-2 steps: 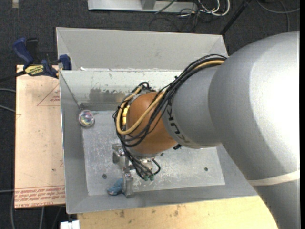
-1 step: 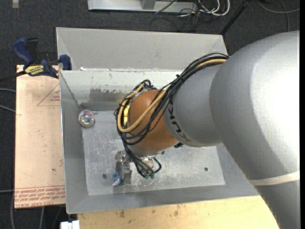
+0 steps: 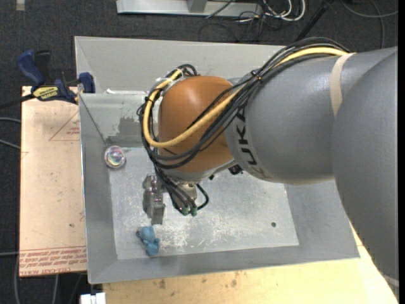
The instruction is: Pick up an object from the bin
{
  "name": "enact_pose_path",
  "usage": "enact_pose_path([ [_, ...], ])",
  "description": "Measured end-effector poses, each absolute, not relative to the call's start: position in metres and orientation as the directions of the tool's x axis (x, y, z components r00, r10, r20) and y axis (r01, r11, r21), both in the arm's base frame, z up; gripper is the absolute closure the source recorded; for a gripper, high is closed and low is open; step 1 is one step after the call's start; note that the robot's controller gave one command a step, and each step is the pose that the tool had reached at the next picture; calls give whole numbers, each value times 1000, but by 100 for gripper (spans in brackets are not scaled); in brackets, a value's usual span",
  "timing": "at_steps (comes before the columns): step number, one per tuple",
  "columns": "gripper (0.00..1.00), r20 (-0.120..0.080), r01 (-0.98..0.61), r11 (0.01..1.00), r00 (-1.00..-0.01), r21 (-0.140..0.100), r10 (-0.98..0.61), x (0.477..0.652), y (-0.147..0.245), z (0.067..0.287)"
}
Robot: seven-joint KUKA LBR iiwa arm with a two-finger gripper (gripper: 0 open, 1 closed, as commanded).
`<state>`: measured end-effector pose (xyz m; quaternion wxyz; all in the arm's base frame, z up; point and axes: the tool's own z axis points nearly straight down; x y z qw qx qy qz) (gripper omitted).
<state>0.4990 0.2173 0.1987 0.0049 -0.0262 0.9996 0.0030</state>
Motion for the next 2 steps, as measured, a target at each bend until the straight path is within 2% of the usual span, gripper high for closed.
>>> enact_pose_path([
  [1,0,-2,-50,999,-999,2,-50,498,215,194],
  [2,0,6,-174,985,-985,-1,-174,515,190,65],
])
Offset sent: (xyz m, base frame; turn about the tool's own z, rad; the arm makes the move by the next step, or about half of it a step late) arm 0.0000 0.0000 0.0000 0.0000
